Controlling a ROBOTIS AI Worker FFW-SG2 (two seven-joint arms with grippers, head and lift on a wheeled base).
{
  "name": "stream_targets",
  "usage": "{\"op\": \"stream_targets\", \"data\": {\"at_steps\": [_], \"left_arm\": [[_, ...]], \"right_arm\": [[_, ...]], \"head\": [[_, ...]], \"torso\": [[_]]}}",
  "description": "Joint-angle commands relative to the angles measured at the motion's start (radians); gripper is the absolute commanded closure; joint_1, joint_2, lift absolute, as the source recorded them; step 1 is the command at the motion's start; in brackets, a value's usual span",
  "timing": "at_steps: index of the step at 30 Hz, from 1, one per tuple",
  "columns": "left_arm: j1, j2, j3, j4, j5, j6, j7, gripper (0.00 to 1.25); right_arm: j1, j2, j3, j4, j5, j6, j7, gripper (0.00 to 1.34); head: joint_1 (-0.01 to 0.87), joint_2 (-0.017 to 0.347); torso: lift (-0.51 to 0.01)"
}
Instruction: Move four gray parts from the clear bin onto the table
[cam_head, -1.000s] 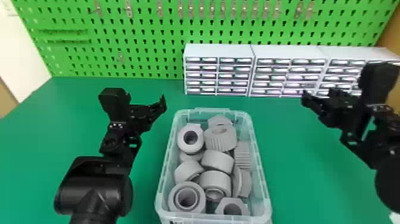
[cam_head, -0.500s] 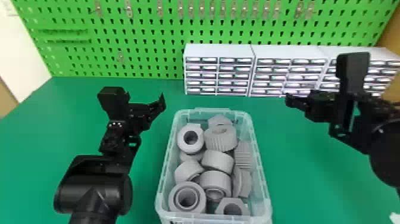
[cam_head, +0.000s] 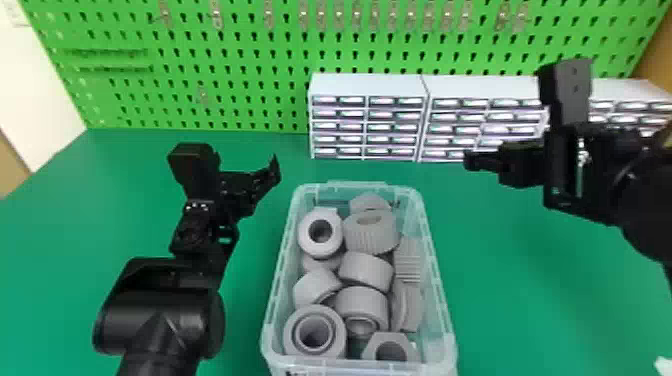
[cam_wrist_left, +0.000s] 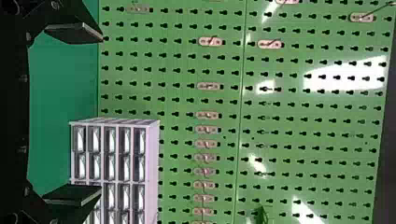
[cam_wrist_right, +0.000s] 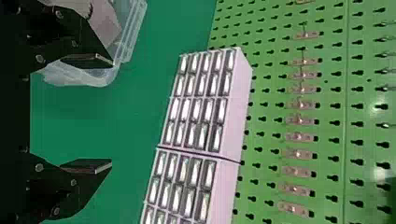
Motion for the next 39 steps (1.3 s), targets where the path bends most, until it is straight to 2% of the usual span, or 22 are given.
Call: {"op": "stream_targets", "data": {"at_steps": [1, 3, 7, 20, 34, 39], "left_arm": [[-0.002, -0.004, -0.005, 0.003, -0.003, 0.000, 0.002, 0.14], [-0.002, -0.004, -0.004, 0.003, -0.002, 0.000, 0.002, 0.14], [-0.004, -0.004, -0.004, 0.004, -0.002, 0.000, 0.002, 0.14], [-0.007, -0.004, -0.002, 0.012, -0.003, 0.006, 0.002, 0.14], [-0.007, -0.004, 0.001, 0.010, 0.000, 0.014, 0.013, 0.14], [-0.007, -0.004, -0.001, 0.010, 0.000, 0.014, 0.013, 0.14]], "right_arm": [[-0.034, 0.019, 0.011, 0.006, 0.005, 0.072, 0.000, 0.50], [-0.045, 0.030, 0.020, 0.009, 0.014, 0.098, 0.000, 0.50], [-0.080, 0.034, 0.055, 0.026, 0.017, 0.138, 0.000, 0.50], [-0.174, 0.063, 0.157, 0.147, -0.043, 0.178, 0.000, 0.50], [-0.276, 0.067, 0.278, 0.274, -0.119, 0.196, 0.000, 0.50], [-0.306, 0.071, 0.321, 0.308, -0.123, 0.207, 0.000, 0.50]], "head": [[0.693, 0.072], [0.693, 0.072], [0.693, 0.072], [0.693, 0.072], [0.693, 0.072], [0.693, 0.072]], "torso": [[-0.052], [-0.052], [-0.052], [-0.052], [-0.052], [-0.052]]}}
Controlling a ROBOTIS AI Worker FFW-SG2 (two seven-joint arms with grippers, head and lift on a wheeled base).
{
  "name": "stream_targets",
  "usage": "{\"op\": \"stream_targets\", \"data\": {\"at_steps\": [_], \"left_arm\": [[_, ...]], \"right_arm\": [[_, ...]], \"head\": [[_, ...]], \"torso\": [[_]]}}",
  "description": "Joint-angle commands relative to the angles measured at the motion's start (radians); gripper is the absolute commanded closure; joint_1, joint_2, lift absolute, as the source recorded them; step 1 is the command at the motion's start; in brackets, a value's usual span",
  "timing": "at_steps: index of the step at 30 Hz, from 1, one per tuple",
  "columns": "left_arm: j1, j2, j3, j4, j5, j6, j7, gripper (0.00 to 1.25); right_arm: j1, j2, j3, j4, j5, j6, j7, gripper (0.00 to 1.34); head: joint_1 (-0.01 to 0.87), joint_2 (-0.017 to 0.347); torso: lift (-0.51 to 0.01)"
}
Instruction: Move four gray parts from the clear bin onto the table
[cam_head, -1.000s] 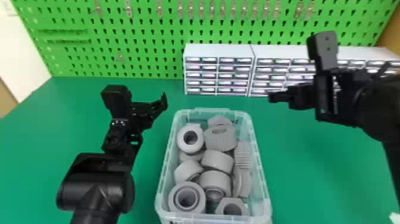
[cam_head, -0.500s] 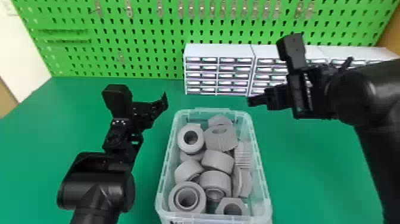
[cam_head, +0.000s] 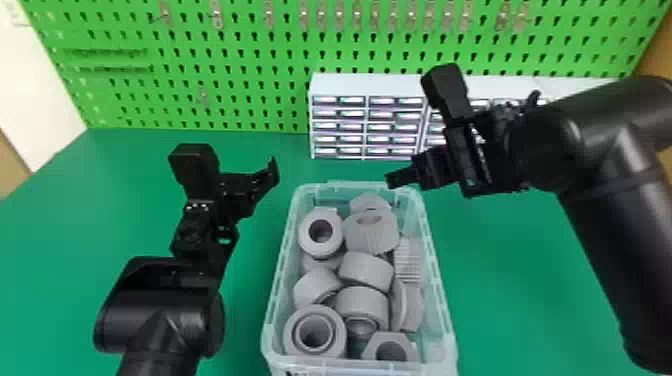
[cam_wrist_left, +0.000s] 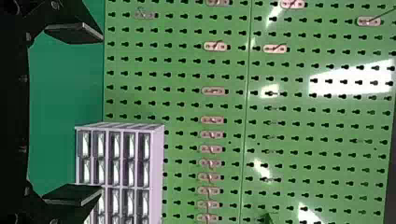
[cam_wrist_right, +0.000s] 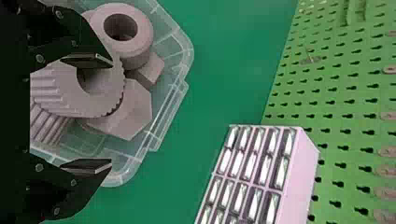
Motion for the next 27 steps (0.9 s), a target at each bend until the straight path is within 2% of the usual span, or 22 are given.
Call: {"op": "stream_targets", "data": {"at_steps": [1, 8, 15, 22, 27], "left_arm": [[0.000, -0.004, 0.000, 0.000, 0.000, 0.000, 0.000, 0.14], [0.001, -0.004, 0.003, 0.000, 0.006, 0.000, 0.000, 0.14], [0.000, -0.004, -0.002, 0.000, 0.006, 0.000, 0.000, 0.14], [0.001, -0.004, -0.003, 0.000, 0.008, 0.000, 0.000, 0.14], [0.001, -0.004, -0.006, 0.000, 0.009, 0.000, 0.000, 0.14]], "right_arm": [[-0.030, 0.005, 0.045, 0.039, -0.008, 0.010, 0.002, 0.50], [-0.074, 0.006, 0.104, 0.100, -0.036, 0.043, 0.009, 0.50], [-0.093, 0.010, 0.139, 0.149, -0.033, 0.042, 0.049, 0.50], [-0.119, 0.013, 0.203, 0.192, -0.007, 0.013, 0.124, 0.50], [-0.128, 0.020, 0.245, 0.215, 0.050, -0.015, 0.206, 0.50]], "head": [[0.693, 0.072], [0.693, 0.072], [0.693, 0.072], [0.693, 0.072], [0.693, 0.072]], "torso": [[-0.052], [-0.052], [-0.052], [-0.052], [-0.052]]}}
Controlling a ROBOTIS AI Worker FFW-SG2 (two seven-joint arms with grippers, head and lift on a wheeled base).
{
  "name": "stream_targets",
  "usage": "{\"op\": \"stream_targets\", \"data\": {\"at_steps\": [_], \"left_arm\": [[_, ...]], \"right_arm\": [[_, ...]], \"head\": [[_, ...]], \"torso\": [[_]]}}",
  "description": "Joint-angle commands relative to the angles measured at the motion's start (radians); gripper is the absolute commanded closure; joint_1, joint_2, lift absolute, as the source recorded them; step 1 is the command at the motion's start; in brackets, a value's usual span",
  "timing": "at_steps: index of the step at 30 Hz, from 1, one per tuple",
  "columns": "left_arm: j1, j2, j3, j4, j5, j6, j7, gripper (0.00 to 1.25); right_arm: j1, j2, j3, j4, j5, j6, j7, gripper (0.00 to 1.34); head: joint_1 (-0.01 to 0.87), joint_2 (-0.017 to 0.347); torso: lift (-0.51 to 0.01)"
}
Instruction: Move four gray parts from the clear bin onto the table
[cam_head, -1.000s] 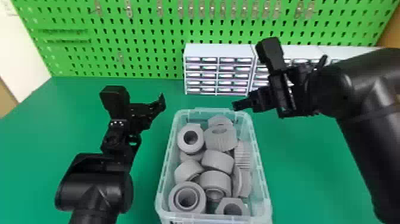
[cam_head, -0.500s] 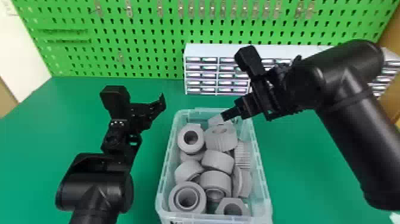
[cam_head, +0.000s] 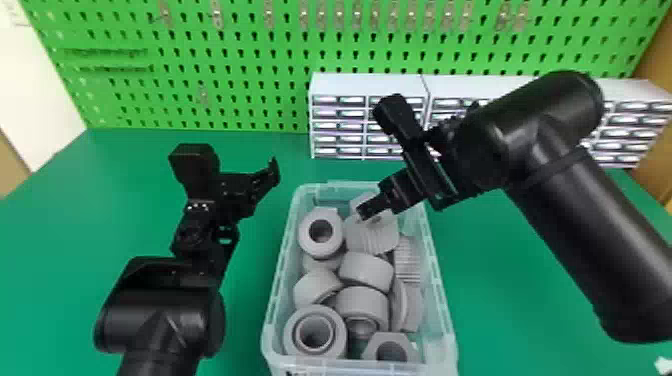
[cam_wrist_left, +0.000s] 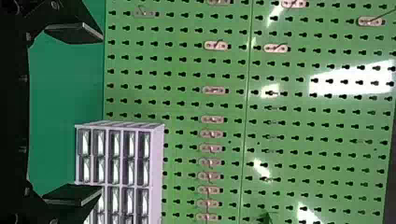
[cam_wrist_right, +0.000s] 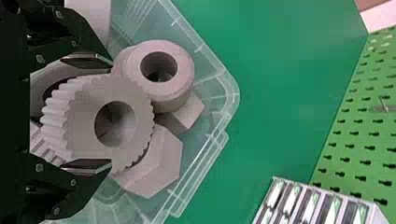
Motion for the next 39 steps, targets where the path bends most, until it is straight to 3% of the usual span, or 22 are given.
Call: {"op": "stream_targets", "data": {"at_steps": [1, 20, 39], "left_arm": [[-0.001, -0.004, -0.003, 0.000, 0.001, 0.000, 0.000, 0.14], [-0.015, -0.004, 0.001, -0.005, 0.006, 0.000, 0.000, 0.14], [-0.031, 0.000, -0.016, -0.014, 0.008, -0.002, 0.011, 0.14]], "right_arm": [[-0.008, 0.007, 0.038, 0.025, 0.049, -0.027, 0.052, 0.50], [-0.038, 0.023, 0.081, 0.133, 0.165, -0.085, 0.239, 0.50], [-0.052, 0.024, 0.122, 0.200, 0.188, -0.119, 0.311, 0.50]], "head": [[0.693, 0.072], [0.693, 0.072], [0.693, 0.072]], "torso": [[-0.052], [-0.052], [-0.052]]}}
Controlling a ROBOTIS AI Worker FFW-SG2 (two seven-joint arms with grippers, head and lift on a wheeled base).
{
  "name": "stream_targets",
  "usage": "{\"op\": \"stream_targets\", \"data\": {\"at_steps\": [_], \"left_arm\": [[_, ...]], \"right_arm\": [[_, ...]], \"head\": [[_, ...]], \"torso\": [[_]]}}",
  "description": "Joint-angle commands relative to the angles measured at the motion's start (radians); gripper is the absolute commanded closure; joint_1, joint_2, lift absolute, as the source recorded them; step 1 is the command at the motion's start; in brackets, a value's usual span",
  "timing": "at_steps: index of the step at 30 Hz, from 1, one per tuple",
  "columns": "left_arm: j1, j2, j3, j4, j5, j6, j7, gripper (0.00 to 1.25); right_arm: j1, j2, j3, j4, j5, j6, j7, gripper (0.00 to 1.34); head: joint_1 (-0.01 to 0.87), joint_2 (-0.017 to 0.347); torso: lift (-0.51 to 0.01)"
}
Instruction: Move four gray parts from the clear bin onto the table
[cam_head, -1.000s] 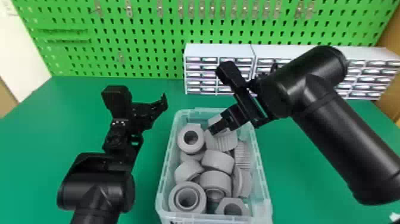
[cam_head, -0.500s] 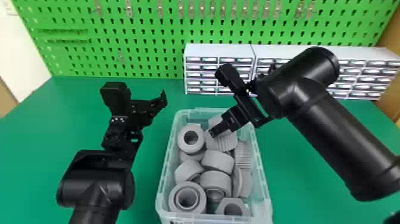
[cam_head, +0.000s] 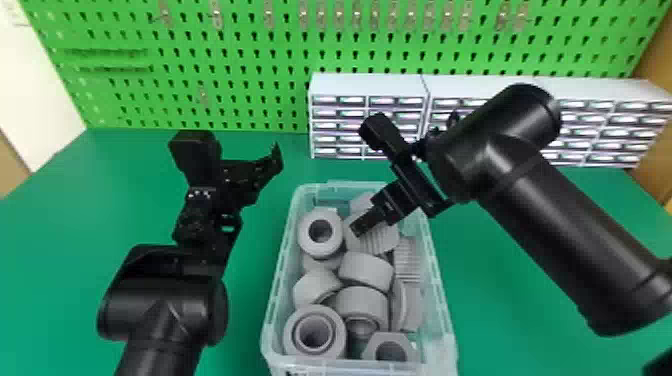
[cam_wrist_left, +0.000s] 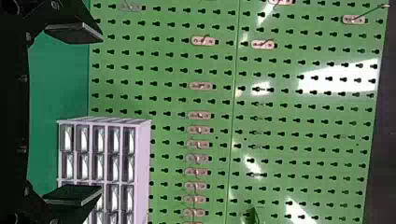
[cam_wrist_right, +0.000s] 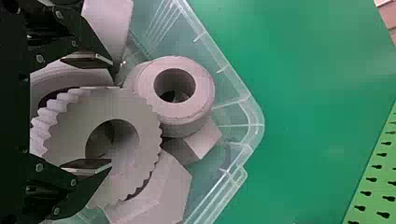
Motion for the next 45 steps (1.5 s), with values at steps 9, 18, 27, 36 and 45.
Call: {"op": "stream_targets", "data": {"at_steps": [9, 18, 27, 36, 45], "left_arm": [[-0.002, 0.001, -0.004, -0.001, 0.003, -0.004, 0.005, 0.14], [-0.004, 0.002, -0.006, -0.001, 0.005, -0.004, 0.007, 0.14], [-0.010, 0.005, -0.014, -0.001, 0.003, -0.006, 0.010, 0.14], [-0.009, 0.014, -0.012, -0.001, 0.011, -0.015, 0.019, 0.14], [-0.006, 0.022, -0.015, -0.001, 0.020, -0.018, 0.022, 0.14]], "right_arm": [[0.000, 0.002, 0.028, 0.046, 0.006, -0.014, 0.031, 0.50], [-0.003, 0.005, 0.039, 0.061, 0.005, -0.030, 0.042, 0.50], [-0.028, 0.011, 0.070, 0.066, -0.022, -0.062, 0.043, 0.50], [-0.025, 0.011, 0.087, 0.072, -0.042, -0.065, 0.043, 0.50], [-0.021, 0.008, 0.087, 0.078, -0.045, -0.056, 0.048, 0.51]], "head": [[0.693, 0.072], [0.693, 0.072], [0.693, 0.072], [0.693, 0.072], [0.693, 0.072]], "torso": [[-0.052], [-0.052], [-0.052], [-0.052], [-0.052]]}}
